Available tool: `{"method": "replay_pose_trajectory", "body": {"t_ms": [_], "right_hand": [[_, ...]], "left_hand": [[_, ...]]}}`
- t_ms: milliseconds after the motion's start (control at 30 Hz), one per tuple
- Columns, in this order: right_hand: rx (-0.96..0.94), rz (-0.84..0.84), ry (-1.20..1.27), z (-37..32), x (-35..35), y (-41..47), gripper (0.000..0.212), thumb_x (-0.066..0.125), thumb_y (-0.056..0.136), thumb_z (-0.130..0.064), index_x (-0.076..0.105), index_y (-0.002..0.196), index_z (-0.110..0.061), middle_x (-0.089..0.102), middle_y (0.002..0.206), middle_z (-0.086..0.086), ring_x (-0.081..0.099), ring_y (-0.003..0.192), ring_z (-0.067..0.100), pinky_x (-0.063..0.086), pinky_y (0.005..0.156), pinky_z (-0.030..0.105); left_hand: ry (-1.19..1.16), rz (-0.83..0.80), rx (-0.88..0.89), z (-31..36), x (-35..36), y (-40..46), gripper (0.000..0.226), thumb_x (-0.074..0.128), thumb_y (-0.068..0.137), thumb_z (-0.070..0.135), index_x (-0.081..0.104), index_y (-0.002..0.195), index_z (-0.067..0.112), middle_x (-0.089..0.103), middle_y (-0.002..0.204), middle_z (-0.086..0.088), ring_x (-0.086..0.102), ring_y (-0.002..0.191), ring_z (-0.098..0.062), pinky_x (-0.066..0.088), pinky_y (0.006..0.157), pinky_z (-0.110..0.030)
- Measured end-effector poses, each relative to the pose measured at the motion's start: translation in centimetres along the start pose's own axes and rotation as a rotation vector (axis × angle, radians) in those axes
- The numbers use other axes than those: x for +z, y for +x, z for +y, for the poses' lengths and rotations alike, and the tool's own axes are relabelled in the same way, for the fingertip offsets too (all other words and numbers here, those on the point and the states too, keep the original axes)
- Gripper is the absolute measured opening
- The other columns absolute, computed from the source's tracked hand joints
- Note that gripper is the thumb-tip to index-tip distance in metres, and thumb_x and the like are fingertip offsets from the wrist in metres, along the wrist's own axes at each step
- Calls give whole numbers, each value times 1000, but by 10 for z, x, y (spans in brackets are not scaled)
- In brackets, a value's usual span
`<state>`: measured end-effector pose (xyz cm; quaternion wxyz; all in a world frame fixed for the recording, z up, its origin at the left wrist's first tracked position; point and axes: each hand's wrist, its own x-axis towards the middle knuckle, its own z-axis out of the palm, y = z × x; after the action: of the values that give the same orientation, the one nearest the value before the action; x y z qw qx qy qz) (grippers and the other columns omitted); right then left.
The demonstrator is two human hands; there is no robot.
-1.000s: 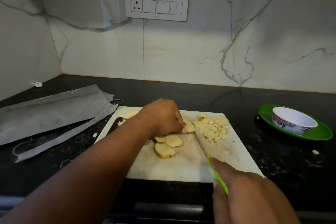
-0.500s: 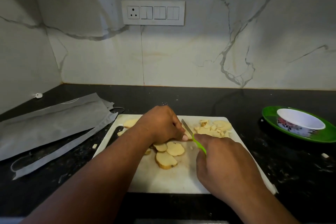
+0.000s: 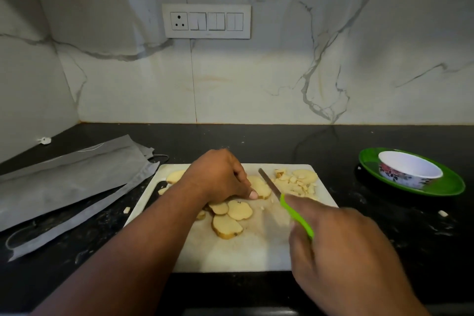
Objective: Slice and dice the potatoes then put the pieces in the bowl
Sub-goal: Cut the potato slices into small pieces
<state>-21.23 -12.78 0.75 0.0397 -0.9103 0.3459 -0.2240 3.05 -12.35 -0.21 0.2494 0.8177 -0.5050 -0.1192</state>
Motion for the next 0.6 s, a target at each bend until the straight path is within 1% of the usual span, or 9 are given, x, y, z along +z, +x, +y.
{"method": "replay_pose_trajectory", "body": {"t_ms": [33,100,167,233,367,467,533,567,600], "right_hand": [[-48,8,-37,0,6,13,52,41,95,-47,34,146,-50,66,108,-17,62,101,7,46,80,18],[-52,-3,-45,-4,20,32,49,44,96,-42,42,145,-43,66,119,-17,62,102,6,47,81,18],[-46,-35,0,-10,33,42,48,47,97,-40,45,144,-40,65,120,-16,62,101,5,50,82,19],[-47,-70,27,-9,39,43,50,46,97,-40,41,146,-40,65,119,-15,61,101,5,50,84,21],[-47,-153,19,-2,31,16,53,40,98,-44,27,149,-46,63,117,-12,59,104,7,46,89,22],[2,-247,57,-3,13,-4,52,35,98,-54,15,146,-60,56,133,-19,54,121,3,42,100,16],[49,-328,75,-4,-1,-13,43,33,101,-55,19,140,-65,49,138,-26,48,126,-3,35,104,11],[58,-359,75,-5,-7,-19,40,33,101,-54,20,137,-66,50,136,-27,47,125,-5,33,104,10],[61,-339,91,-4,-11,-23,42,34,100,-56,18,138,-67,52,132,-25,48,124,-5,33,104,9]], "left_hand": [[2,-10,-1,0,-1,-1,22,93,68,48,84,80,33,78,97,18,69,95,-2,59,95,-38],[12,-24,7,0,-2,-1,16,92,73,45,84,80,34,78,96,20,69,94,-1,59,95,-38],[24,-23,15,0,-3,-1,11,90,77,42,84,82,35,78,93,20,70,91,-2,60,93,-38],[31,-17,11,0,-3,0,12,90,77,42,84,84,35,77,90,20,69,91,-2,60,92,-39],[15,-10,1,-3,0,4,15,93,72,44,84,80,36,77,89,22,69,94,0,59,95,-38],[15,7,2,-5,1,5,16,94,70,44,83,77,36,77,85,22,70,89,0,59,93,-37],[36,23,6,-3,0,3,17,94,69,46,83,77,36,76,81,22,70,85,-1,60,90,-37],[50,32,2,-2,-1,3,18,94,68,48,83,77,36,76,78,22,70,82,-1,61,88,-37],[62,37,-3,-2,-2,2,19,94,67,49,83,77,36,75,76,22,70,81,-1,61,86,-37]]}}
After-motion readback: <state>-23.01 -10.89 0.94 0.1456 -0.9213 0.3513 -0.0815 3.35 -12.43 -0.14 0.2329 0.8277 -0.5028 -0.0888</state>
